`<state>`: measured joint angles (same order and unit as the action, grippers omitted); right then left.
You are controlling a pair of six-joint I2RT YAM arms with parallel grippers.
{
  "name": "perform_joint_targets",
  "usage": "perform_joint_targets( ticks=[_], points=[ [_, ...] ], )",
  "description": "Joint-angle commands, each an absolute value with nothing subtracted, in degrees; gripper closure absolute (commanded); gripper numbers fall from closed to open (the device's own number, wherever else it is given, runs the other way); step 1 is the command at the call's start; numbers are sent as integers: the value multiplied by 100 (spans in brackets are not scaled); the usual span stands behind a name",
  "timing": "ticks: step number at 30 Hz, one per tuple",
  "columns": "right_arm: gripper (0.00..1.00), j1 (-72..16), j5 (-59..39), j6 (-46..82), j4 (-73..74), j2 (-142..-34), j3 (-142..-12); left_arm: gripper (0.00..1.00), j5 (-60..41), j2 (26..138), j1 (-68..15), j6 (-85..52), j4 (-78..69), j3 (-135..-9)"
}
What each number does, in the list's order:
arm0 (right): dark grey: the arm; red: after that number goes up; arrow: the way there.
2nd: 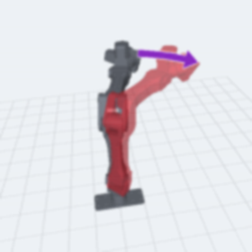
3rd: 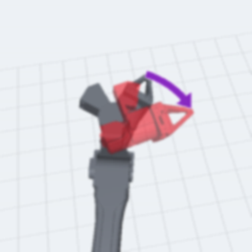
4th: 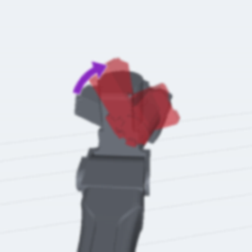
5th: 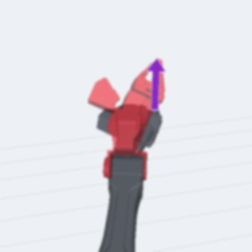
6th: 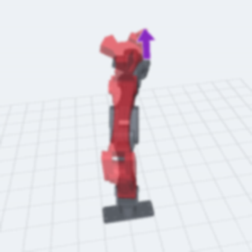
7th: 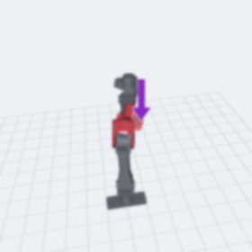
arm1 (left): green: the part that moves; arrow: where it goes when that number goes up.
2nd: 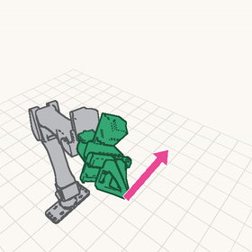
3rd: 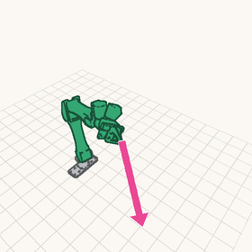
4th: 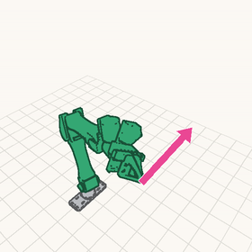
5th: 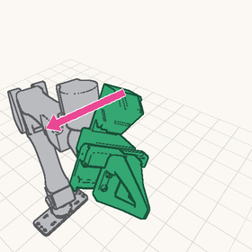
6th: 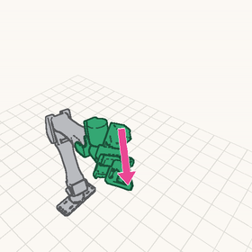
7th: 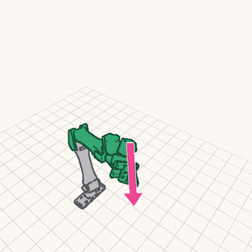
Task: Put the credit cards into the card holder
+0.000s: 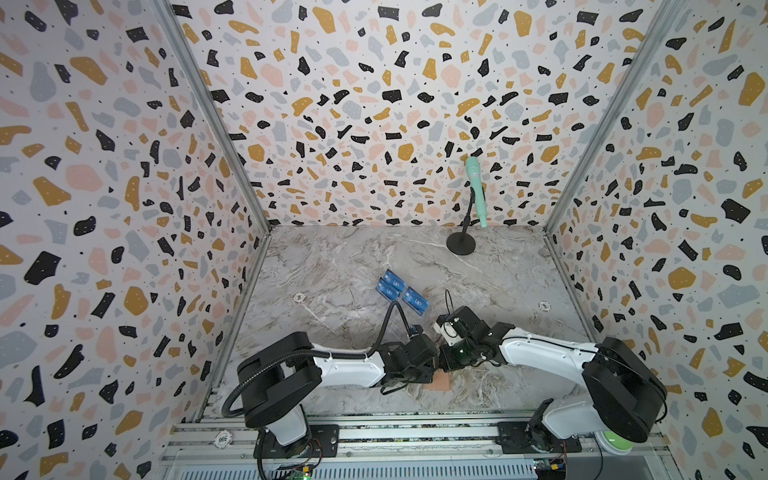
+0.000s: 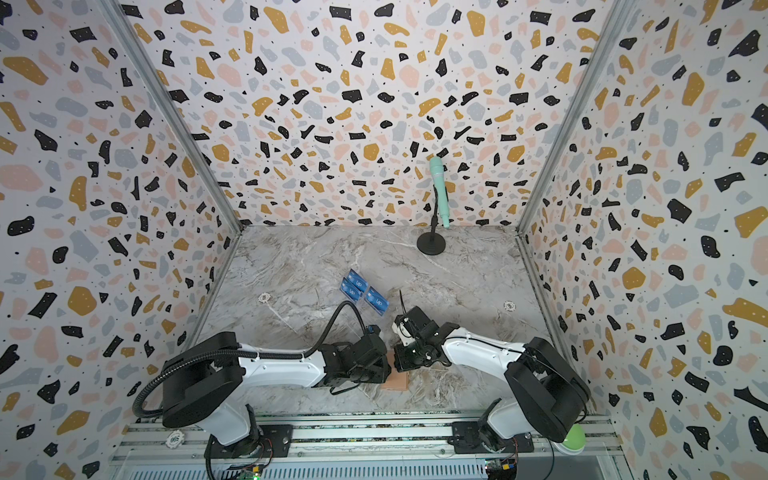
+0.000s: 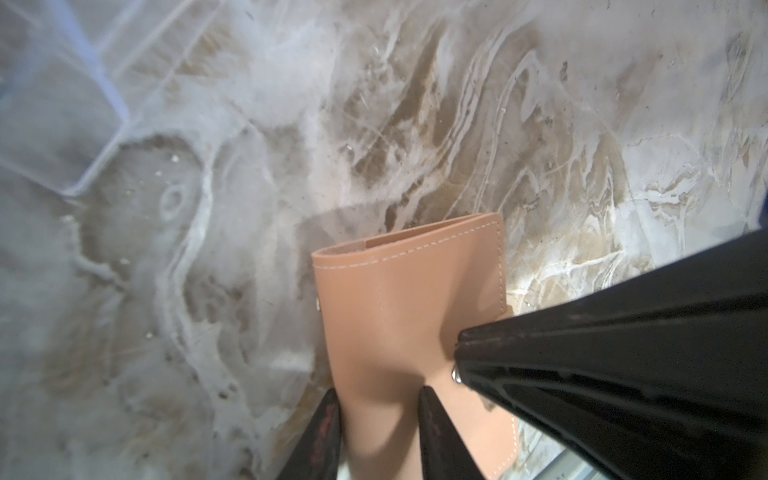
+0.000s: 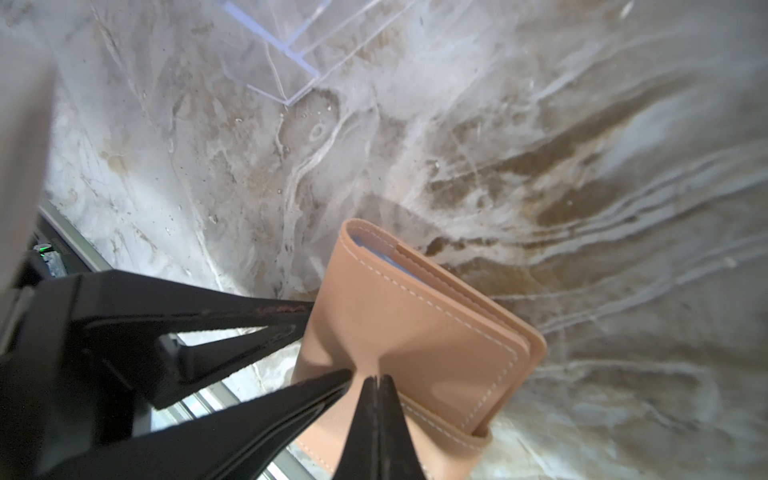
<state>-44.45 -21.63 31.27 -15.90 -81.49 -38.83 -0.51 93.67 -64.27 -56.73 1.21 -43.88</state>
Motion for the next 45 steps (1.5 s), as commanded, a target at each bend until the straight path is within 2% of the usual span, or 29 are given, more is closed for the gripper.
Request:
perform_joint_targets(
  ticks=[1, 30, 45],
  points=[
    [100, -4604, -2384, 3182, -1646, -8163, -3870, 67, -106, 9598, -6482, -5686, 457, -4255],
    [100, -4386, -2735, 3296, -1403, -7839, -3779, 67, -75, 9598, -6495, -5766, 414, -4183],
    [100, -4359, -2036, 3320, -1608, -7588, -3762, 67, -70, 9598, -6502, -5774, 400, -4176]
  ],
)
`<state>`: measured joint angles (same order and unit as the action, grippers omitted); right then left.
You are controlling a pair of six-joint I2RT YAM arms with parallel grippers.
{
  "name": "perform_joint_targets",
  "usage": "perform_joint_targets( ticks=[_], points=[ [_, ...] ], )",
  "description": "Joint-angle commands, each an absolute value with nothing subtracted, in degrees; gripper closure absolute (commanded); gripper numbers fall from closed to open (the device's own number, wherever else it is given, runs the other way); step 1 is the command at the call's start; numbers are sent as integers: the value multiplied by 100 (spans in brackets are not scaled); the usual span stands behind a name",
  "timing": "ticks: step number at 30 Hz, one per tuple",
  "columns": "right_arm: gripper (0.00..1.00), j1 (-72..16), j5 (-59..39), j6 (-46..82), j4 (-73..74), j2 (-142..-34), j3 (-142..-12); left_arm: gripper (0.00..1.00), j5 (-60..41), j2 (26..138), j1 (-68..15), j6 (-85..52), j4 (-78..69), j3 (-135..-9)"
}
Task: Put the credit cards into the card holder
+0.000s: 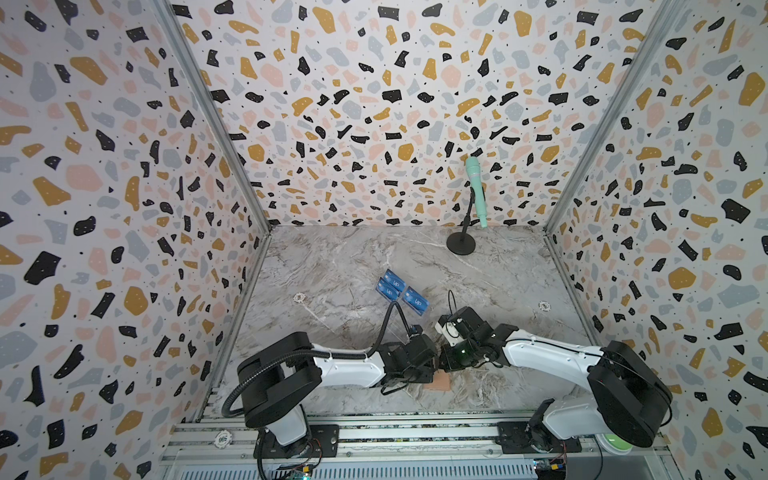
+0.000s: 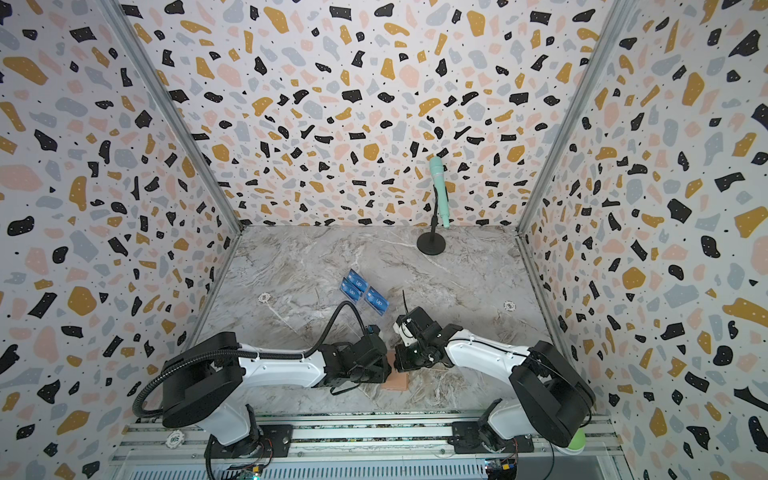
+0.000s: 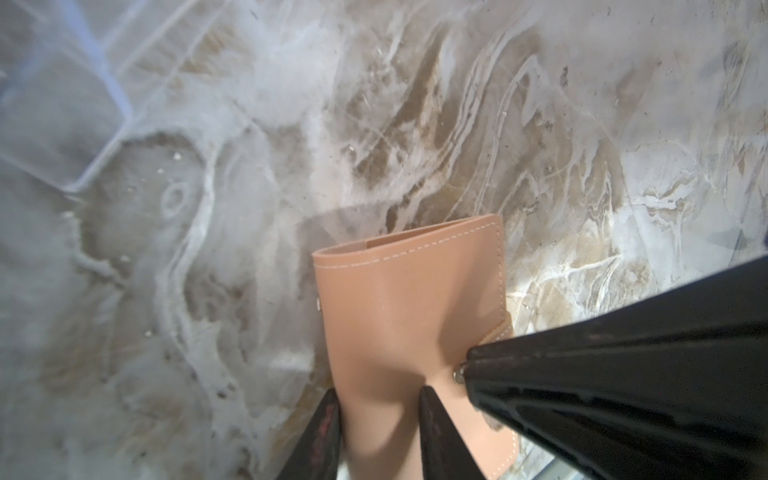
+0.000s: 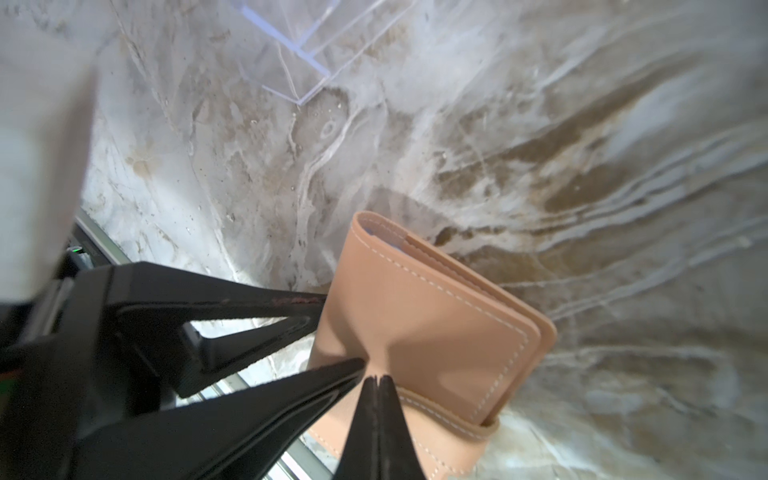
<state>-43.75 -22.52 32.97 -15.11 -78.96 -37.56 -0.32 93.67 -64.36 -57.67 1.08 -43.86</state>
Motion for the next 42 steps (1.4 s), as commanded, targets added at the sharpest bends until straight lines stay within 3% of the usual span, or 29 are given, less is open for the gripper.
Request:
perform_joint_targets(
  ticks=[1, 42],
  points=[
    [100, -4352, -2002, 3338, -1614, -7534, -3762, 66, -73, 9598, -6496, -5774, 388, -4177],
    [100, -4394, -2322, 3142, -1535, -8169, -3751, 67, -92, 9599, -6495, -5749, 413, -4186]
  ],
)
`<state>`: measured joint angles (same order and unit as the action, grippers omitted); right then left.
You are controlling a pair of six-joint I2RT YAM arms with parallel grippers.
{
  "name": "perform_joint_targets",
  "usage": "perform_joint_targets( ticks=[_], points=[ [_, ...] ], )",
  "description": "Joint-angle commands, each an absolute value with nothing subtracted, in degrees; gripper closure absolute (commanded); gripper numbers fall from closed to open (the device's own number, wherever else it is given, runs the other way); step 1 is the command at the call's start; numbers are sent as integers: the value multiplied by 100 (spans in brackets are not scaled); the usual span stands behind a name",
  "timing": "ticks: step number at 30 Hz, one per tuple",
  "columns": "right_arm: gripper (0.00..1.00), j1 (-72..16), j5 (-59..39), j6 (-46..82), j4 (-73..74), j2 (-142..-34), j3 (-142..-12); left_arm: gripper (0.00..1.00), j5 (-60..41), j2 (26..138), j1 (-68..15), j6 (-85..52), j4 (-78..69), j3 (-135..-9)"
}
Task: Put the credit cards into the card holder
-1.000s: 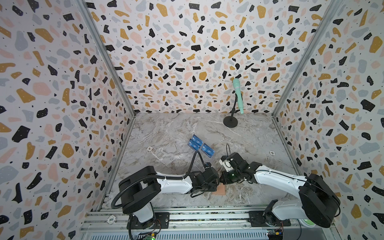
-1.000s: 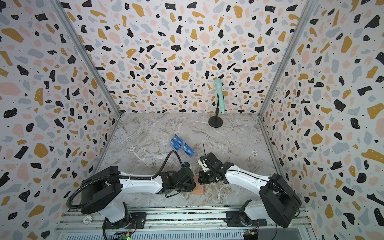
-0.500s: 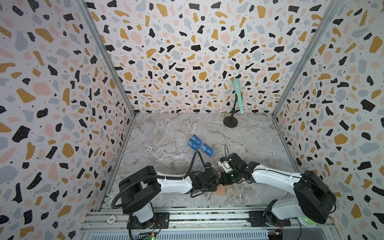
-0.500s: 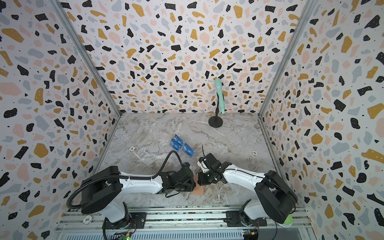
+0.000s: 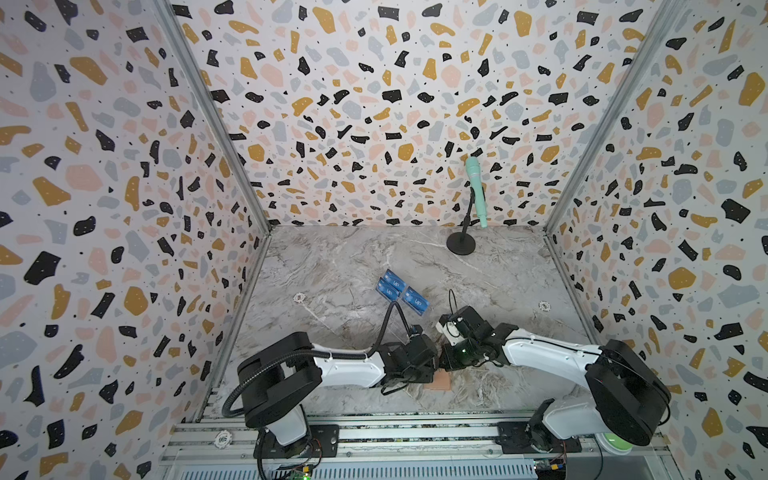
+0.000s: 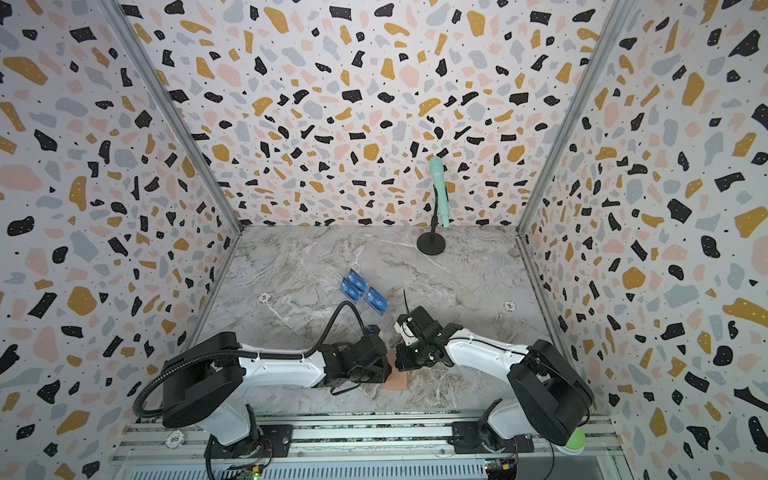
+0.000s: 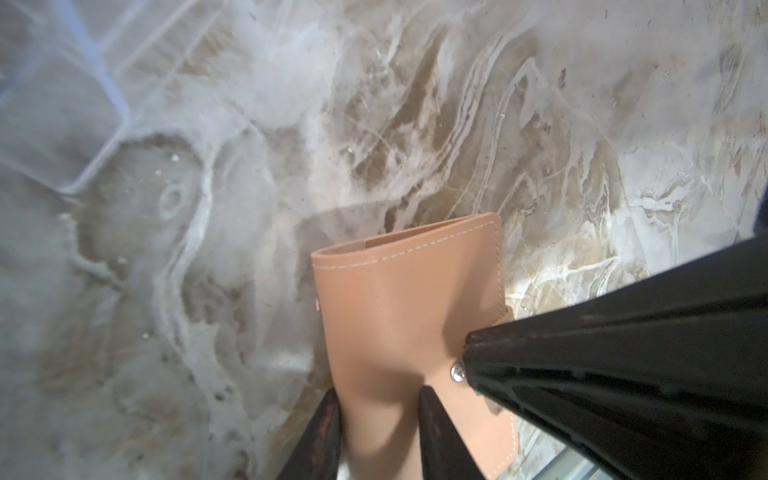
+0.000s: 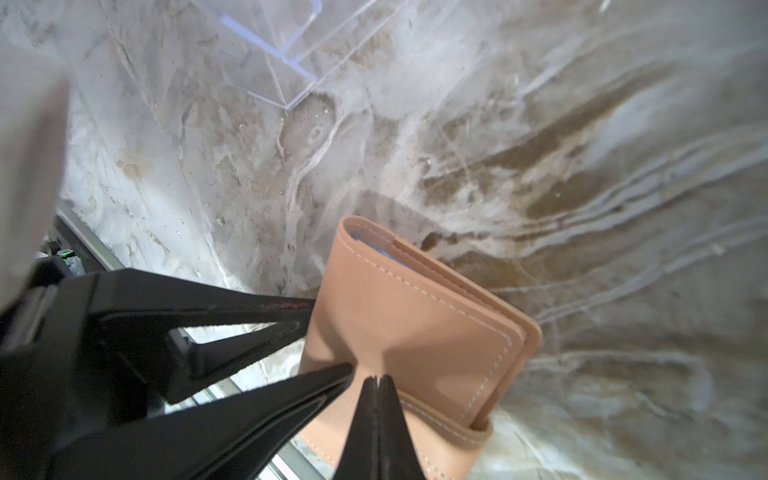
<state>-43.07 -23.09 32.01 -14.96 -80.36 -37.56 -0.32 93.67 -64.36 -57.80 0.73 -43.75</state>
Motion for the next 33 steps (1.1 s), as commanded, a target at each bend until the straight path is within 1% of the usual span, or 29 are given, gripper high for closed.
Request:
perform_joint_targets(
  ticks=[1, 21, 27, 33],
  points=[
    [100, -4417, -2292, 3133, -1560, -8181, -3761, 67, -93, 9603, -6496, -5748, 418, -4188],
    [100, -4460, -2330, 3156, -1623, -8112, -3814, 67, -97, 9615, -6500, -5757, 409, -4187],
    [100, -4472, -2316, 3129, -1629, -8253, -3789, 67, -79, 9590, -6495, -5773, 398, -4160],
    [100, -4619, -2017, 3103, -1905, -8251, -3797, 67, -87, 9589, -6500, -5774, 374, -4150]
  ],
)
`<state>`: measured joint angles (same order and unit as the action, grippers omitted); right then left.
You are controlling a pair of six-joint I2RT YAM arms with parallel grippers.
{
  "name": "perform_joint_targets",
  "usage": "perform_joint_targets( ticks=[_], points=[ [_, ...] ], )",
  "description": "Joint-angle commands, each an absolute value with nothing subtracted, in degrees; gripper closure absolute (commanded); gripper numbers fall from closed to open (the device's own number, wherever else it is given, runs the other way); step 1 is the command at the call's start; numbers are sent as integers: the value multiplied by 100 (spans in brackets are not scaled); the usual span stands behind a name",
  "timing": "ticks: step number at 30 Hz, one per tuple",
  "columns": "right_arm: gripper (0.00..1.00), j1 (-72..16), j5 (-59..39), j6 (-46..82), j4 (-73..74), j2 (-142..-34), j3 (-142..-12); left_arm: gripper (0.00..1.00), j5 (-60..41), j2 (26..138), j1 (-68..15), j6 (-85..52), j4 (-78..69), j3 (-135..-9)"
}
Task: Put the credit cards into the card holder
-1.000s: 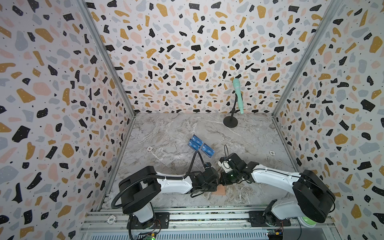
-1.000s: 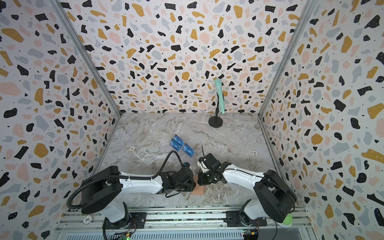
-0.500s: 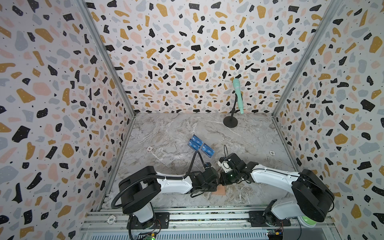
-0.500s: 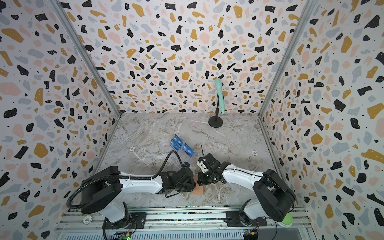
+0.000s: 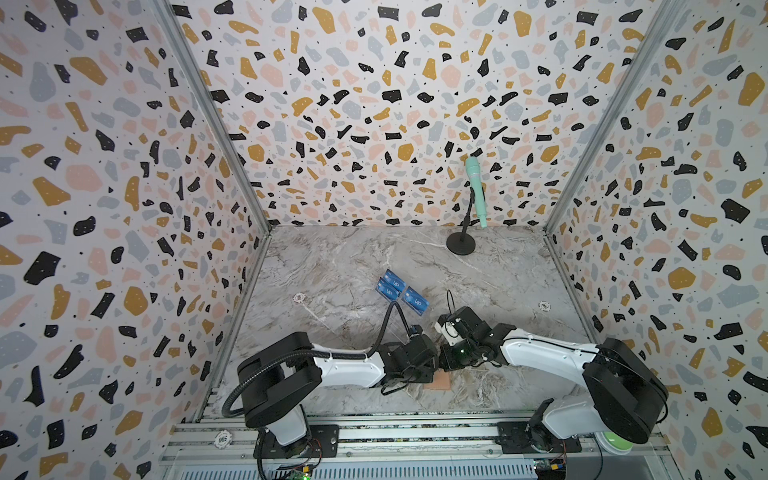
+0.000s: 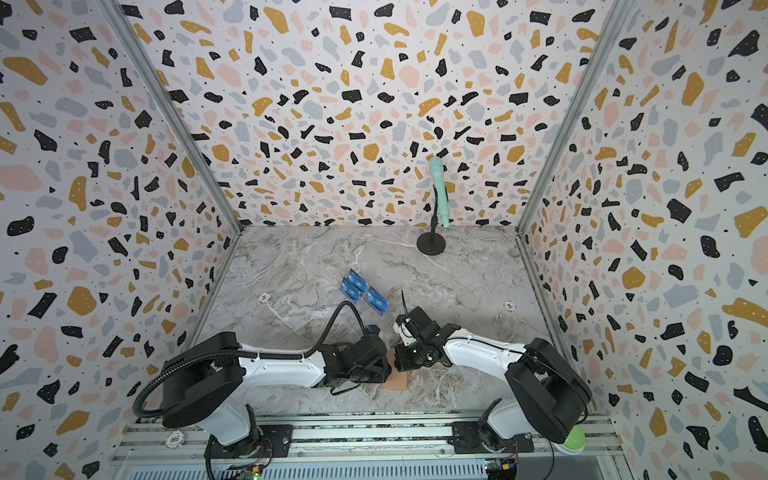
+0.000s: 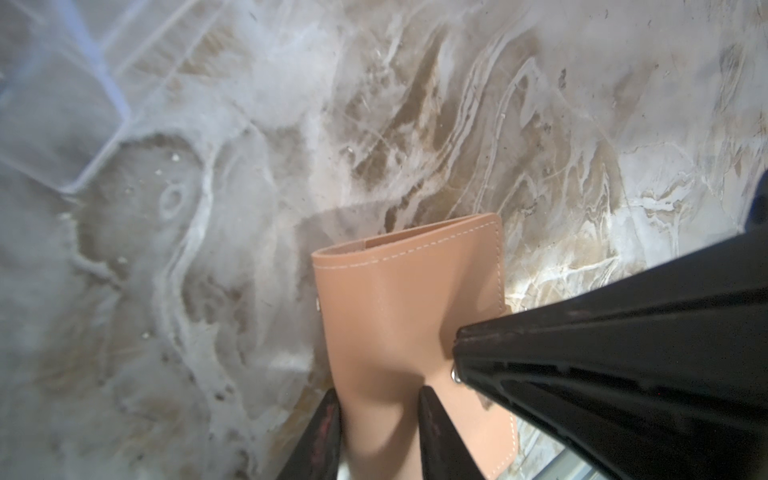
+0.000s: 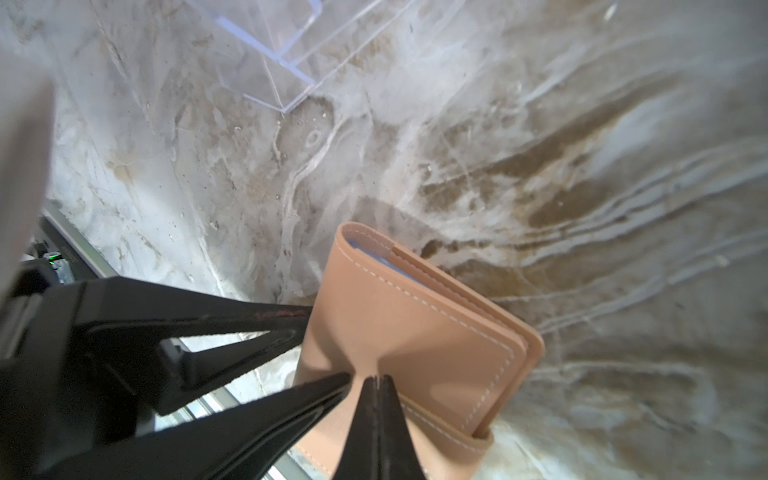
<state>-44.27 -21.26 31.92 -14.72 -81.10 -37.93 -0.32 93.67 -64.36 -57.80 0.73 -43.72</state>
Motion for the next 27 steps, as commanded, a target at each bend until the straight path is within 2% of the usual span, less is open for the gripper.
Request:
perform_joint_targets(
  ticks=[1, 15, 27],
  points=[
    [100, -4659, -1966, 3115, -1933, -8245, -3772, 67, -91, 9598, -6495, -5774, 370, -4151],
    [100, -5190, -1372, 3568, -1776, -8156, -3349, 67, -80, 9579, -6495, -5818, 352, -4101],
    [100, -5240, -1134, 3932, -1210, -7809, -2548, 67, -86, 9650, -6495, -5768, 448, -4201]
  ],
)
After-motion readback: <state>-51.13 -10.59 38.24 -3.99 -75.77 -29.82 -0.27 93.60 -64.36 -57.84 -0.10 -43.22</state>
